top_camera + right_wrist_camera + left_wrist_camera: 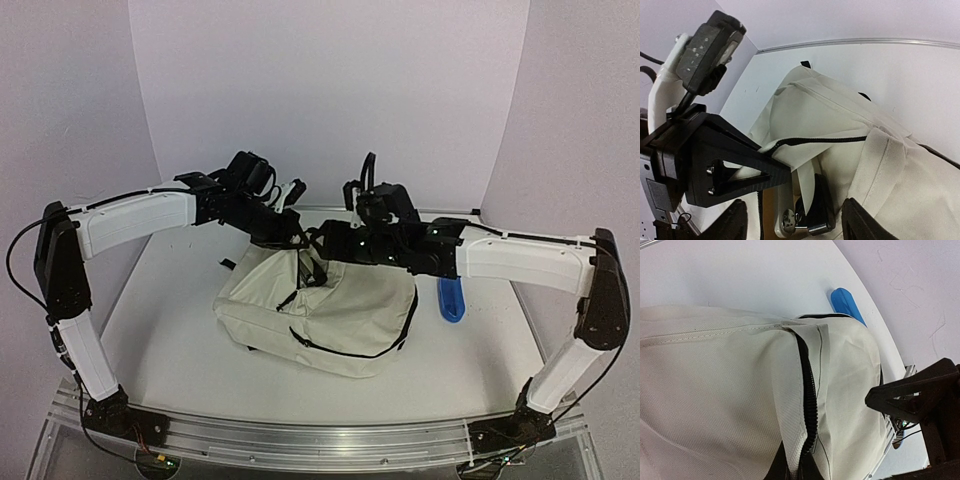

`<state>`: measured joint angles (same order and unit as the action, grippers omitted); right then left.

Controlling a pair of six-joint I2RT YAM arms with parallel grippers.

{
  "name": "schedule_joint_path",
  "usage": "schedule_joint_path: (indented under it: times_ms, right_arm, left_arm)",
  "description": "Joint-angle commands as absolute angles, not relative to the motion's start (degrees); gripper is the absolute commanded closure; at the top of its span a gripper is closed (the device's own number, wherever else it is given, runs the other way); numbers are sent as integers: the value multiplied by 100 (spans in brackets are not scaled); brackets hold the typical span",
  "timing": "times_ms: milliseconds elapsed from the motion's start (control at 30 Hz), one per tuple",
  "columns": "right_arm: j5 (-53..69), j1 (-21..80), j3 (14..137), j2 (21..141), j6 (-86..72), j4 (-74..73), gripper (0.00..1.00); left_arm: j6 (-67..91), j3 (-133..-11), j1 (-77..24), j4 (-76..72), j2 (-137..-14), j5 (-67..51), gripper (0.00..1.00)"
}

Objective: Pack the student bag
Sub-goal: Place the stationery in the student bag.

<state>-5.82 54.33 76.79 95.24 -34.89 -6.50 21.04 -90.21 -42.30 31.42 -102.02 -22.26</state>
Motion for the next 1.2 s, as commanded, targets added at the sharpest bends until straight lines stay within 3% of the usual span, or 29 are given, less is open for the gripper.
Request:
schedule_joint_path:
  times_ms: [0,100,467,800,1033,1167]
  right_arm:
    - [-142,5448,7383,9555,-3636,-615,46]
    - [-47,5441,7284,9631,-3596,-623,55]
    - [350,5445,7456,10097,-3691,-624,61]
    - [529,5449,7828,10564,-3504,-307,78]
    - [872,5456,8238,10941,-3457,165,81]
    - [884,5453,8183,10786,-3314,188,77]
  left_arm:
    - [2136,-9159,-4237,2641,-9950,-2401,100]
    - [2136,-9149,-4223,2652,-9958,-2400,100]
    - [2149,-9157,-4219,2663,-9958,-2377,100]
    - [2166,-9193,-4218,2646,-10019,-2446,100]
    - [2180,-9185,-4216,2662,-10016,-2471,100]
    - [2186,-9096,-4206,2580,-9955,-2399,100]
